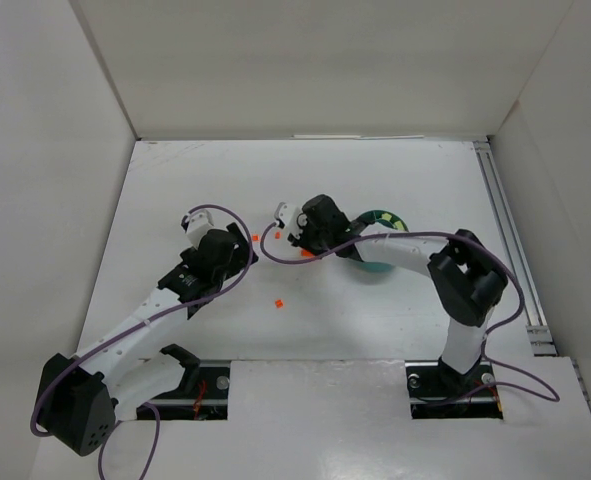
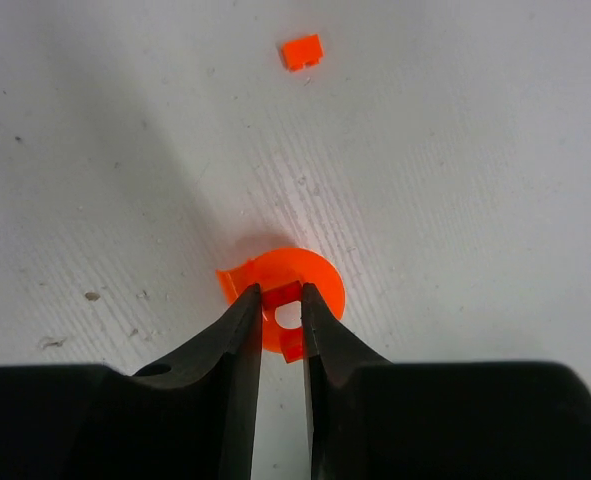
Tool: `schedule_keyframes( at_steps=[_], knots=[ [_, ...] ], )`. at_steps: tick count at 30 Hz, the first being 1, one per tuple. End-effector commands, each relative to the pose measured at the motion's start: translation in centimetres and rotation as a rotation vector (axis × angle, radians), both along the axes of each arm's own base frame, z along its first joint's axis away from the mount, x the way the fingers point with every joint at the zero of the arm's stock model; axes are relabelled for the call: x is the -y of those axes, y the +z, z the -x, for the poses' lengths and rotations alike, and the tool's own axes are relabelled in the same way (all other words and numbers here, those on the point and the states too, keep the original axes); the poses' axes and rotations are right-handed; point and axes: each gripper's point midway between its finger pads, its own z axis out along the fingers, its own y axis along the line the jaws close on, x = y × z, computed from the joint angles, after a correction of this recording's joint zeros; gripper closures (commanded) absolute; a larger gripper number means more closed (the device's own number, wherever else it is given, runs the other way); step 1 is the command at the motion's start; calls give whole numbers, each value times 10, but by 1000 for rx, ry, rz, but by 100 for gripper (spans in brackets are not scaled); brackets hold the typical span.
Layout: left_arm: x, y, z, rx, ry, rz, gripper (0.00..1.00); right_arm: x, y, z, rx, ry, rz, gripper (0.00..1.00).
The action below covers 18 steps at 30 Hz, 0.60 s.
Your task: Sort the legos into containers by color
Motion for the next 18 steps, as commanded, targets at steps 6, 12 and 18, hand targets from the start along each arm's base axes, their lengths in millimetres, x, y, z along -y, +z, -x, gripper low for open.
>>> schedule_keyframes(
  at_steps=[6, 12, 18],
  knots=[
    [-1, 2, -1, 29, -6, 5, 1, 10, 81, -1, 142, -41, -132, 100],
    [3, 1, -1, 22, -33, 3, 1, 53, 134, 7, 236, -123, -217, 100],
    [8, 1, -5, 28, -53, 12, 1, 123, 146, 11, 268, -266, -239, 100]
  ],
)
